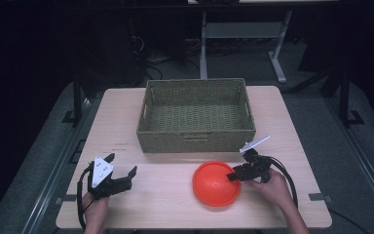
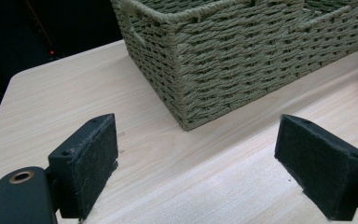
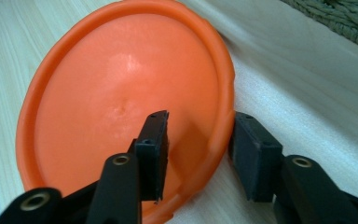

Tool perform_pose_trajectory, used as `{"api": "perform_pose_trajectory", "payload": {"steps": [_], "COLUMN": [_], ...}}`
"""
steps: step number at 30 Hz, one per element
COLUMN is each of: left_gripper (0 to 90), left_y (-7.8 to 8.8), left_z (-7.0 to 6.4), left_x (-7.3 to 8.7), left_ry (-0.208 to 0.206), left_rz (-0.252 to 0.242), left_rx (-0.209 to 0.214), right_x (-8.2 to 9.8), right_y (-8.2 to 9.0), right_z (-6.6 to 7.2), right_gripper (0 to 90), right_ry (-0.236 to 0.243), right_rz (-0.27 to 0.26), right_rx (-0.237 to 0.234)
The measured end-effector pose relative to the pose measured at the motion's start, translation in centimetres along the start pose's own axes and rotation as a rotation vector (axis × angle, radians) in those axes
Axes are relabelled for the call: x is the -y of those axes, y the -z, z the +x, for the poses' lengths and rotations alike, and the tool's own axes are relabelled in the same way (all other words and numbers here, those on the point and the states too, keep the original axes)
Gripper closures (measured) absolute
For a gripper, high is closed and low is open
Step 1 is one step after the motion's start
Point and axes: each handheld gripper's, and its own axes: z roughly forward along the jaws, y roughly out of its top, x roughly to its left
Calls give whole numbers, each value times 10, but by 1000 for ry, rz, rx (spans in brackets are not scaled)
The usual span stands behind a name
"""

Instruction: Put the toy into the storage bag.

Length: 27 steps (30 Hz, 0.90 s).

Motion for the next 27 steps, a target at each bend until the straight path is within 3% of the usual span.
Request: {"api": "perform_pose_trajectory", "payload": {"steps": [4,9,15,23,27], "left_gripper": [127,127,127,127,127], "left_y": [0,1,2,2,2], "left_z": [0,1,1,1,2], "left_x": [0,0,0,1,1], "left_ry": [0,1,4,3,9], "left_rz": [-2,-8,-8,-9,-9], "left_rx": [1,3,-7,-6,-11], "right_x": [0,-1,-2,-4,-8], "right_y": [1,6,20,32,40], "right_z": [-1,2,10,20,30], "right_gripper": [642,717,799,818,819], "right_ry": [-6,-14,-26,-17,13], "right_rz": [8,-18,-71,-119,-127], "right_rx": [10,27,8,-3,-5]}}
